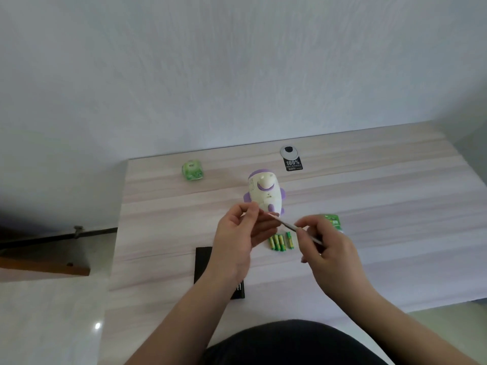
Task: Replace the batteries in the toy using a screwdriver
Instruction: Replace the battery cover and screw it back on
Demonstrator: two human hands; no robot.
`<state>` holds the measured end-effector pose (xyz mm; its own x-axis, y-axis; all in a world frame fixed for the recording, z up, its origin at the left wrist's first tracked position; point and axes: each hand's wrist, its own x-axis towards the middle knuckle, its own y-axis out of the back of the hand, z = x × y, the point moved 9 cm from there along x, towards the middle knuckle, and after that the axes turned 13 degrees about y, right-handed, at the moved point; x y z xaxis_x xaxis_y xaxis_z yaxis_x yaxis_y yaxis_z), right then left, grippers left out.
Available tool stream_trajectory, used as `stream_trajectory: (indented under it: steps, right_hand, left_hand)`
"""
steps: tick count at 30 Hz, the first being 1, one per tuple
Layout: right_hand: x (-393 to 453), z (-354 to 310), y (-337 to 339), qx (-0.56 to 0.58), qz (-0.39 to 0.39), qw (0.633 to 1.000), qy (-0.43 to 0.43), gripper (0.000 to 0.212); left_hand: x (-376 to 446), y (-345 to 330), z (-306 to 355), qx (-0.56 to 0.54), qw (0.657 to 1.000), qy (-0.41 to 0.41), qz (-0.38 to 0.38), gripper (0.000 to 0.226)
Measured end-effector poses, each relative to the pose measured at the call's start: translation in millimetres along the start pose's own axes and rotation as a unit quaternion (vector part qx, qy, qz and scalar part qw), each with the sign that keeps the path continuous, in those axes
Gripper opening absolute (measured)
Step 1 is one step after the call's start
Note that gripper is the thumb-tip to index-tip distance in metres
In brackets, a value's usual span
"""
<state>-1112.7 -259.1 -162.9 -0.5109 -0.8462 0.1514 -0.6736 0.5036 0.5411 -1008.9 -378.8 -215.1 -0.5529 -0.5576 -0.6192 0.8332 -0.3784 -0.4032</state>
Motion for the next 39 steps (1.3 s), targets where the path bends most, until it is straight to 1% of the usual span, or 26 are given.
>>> stream_trajectory:
  steps: [5,8,11,13,18,24,27,29,34,39]
  right_hand:
    - [2.2,-8.7,26.0,0.025,0.024,0.999,0.023,0.009]
    - [3.2,-7.6,35.7,0.035,0.037,0.998,0.035,0.011]
    - [4.4,-2.4,41.8,0.038,0.040,0.998,0.037,0.007]
    - [5.0,1.7,45.3,0.029,0.036,0.998,0.039,0.010]
    - [6.7,7.2,52.5,0.028,0.017,0.998,0.044,0.009]
    - [10.7,12.7,61.4,-0.004,0.001,0.998,0.065,0.011]
    - [14.0,11.8,63.4,-0.021,-0.010,0.997,0.077,0.012]
    - [16.1,12.0,63.1,-0.019,-0.015,0.997,0.080,0.011]
    - [19.5,14.0,60.6,-0.015,-0.013,0.996,0.081,0.011]
    - [23.8,13.8,56.4,-0.015,-0.019,0.996,0.088,0.010]
  left_hand:
    - [-17.2,-31.4,5.1,0.013,0.999,-0.012,-0.034,0.015]
    - [-20.5,-41.9,6.4,0.022,0.999,-0.021,-0.040,0.019]
    - [-20.8,-48.1,4.9,0.023,0.999,-0.021,-0.042,0.025]
    - [-20.7,-51.0,3.3,0.030,0.998,-0.023,-0.040,0.027]
    - [-21.3,-58.2,3.8,0.084,0.995,-0.055,-0.023,0.030]
    - [-17.8,-58.8,6.2,0.182,0.979,-0.095,0.014,0.021]
    - [-14.2,-58.1,6.2,0.217,0.971,-0.095,0.029,0.020]
    - [-11.8,-57.6,4.3,0.208,0.974,-0.081,0.035,0.022]
    - [-7.0,-57.7,-5.2,0.143,0.989,-0.027,0.033,0.028]
    - [-5.7,-54.3,-1.8,0.164,0.985,-0.046,0.034,0.030]
